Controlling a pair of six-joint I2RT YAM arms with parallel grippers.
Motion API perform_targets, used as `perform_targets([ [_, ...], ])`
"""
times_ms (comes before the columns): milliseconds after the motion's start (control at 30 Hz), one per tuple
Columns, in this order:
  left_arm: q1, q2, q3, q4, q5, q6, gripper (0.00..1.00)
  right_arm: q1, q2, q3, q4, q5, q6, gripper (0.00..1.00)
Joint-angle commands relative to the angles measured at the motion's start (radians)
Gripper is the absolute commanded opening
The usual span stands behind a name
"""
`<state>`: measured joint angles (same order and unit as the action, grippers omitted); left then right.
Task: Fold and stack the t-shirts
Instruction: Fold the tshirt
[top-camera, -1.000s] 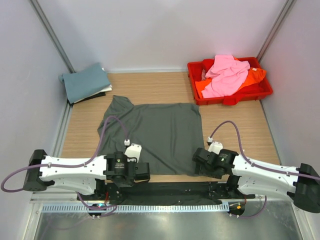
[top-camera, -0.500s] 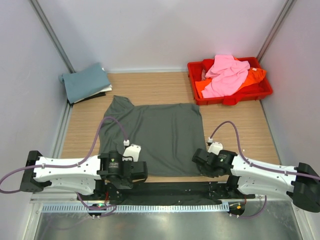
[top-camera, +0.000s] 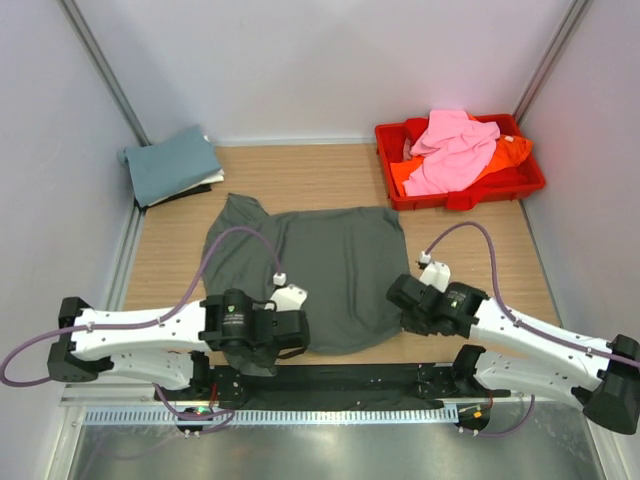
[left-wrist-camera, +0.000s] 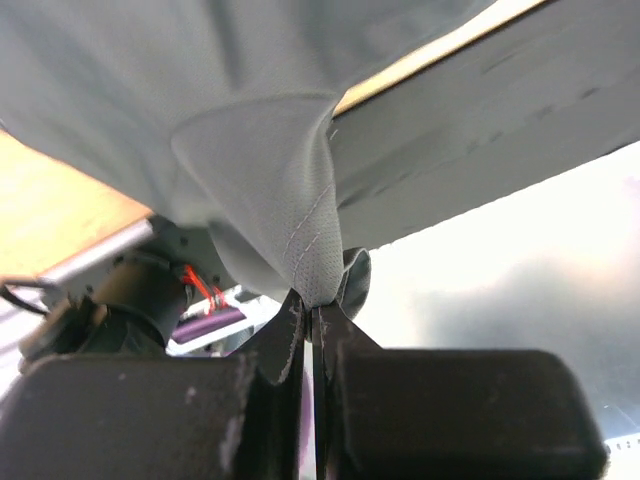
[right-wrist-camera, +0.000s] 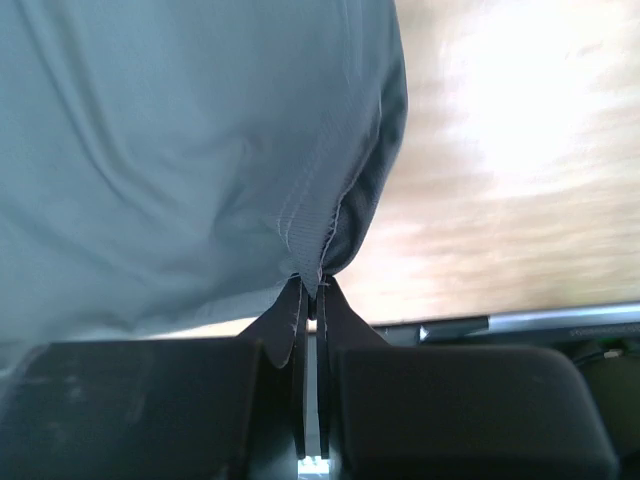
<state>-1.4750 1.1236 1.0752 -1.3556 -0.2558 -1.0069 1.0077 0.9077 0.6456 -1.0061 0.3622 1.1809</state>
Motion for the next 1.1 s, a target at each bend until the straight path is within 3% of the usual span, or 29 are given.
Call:
perform_targets([
  [0,0.045,0.086,0.101,-0.171,-0.059,0.131,0.0,-0.141,0.046,0.113,0.068,-0.006,-0.192,0.01],
  [67,0.108,0.154,0.129,-0.134,-0.056,0.215,0.0,-0.248,0.069,0.135,0.136,-0.084,-0.26,0.01],
  [267,0.336,0.272,0.144,0.002,-0.023,0.41,0.0,-0.371,0.241,0.276,0.198,-0.147,-0.444,0.01],
  [533,0.545,0.32,0.287,-0.071,-0.036,0.585,0.0,-0.589,0.398,0.364,0.27,-0.261,-0.583,0.01],
  [767,0.7,0.346,0.434,-0.1,0.043,0.692,0.0,-0.655,0.502,0.399,0.3,-0.31,-0.642,0.01],
  [1067,0.801,0.553,0.494,-0.14,-0.089,0.671,0.0,-0.701,0.615,0.454,0.322,-0.348,-0.685,0.01],
])
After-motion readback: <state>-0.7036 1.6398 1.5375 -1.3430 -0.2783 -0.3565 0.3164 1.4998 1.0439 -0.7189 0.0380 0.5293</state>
